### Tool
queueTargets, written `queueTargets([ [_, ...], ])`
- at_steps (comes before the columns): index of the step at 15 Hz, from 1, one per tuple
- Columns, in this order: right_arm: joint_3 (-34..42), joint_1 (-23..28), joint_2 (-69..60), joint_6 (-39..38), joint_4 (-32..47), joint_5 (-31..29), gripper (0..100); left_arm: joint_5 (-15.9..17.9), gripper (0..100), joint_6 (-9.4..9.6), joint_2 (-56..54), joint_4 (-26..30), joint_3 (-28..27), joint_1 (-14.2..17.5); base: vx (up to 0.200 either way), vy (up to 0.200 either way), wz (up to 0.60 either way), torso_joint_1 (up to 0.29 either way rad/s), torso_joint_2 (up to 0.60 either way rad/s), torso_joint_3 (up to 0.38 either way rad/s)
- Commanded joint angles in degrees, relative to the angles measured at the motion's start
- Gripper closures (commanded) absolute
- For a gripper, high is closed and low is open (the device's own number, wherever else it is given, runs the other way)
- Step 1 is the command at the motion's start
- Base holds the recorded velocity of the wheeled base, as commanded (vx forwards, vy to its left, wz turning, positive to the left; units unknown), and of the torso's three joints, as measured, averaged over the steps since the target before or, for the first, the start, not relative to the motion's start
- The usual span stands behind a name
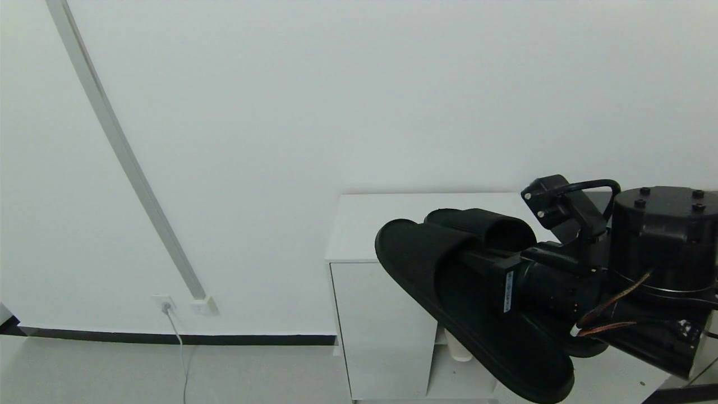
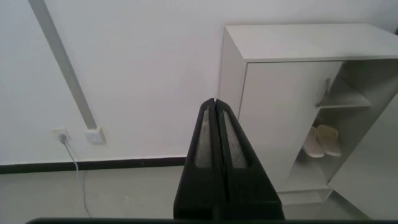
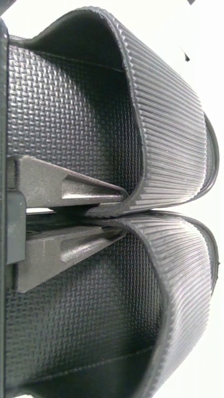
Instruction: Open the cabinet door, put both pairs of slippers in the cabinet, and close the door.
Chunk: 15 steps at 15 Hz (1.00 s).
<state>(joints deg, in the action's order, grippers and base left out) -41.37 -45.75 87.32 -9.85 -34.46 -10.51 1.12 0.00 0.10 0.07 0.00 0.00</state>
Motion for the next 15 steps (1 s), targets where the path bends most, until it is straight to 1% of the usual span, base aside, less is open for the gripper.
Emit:
queueTargets([
  [1, 0.07, -0.13, -0.05, 0.01, 0.01, 0.05, 100, 0.02, 100, 0.00, -0.01, 0.01, 0.00, -0.09, 0.000, -0.200, 0.00, 0.007, -0.01, 0.002],
  [13, 1.21, -0.13, -0.66, 0.18, 0.10, -0.04, 100, 0.02, 100, 0.09, -0.01, 0.01, 0.00, 0.00, 0.000, -0.200, 0.00, 0.002, 0.00, 0.000],
  [15, 1.65, -0.13, -0.49, 0.27, -0.08, -0.83, 100, 0.02, 100, 0.18, -0.01, 0.01, 0.00, 0.00, 0.000, 0.000, 0.00, 0.000, 0.00, 0.000],
])
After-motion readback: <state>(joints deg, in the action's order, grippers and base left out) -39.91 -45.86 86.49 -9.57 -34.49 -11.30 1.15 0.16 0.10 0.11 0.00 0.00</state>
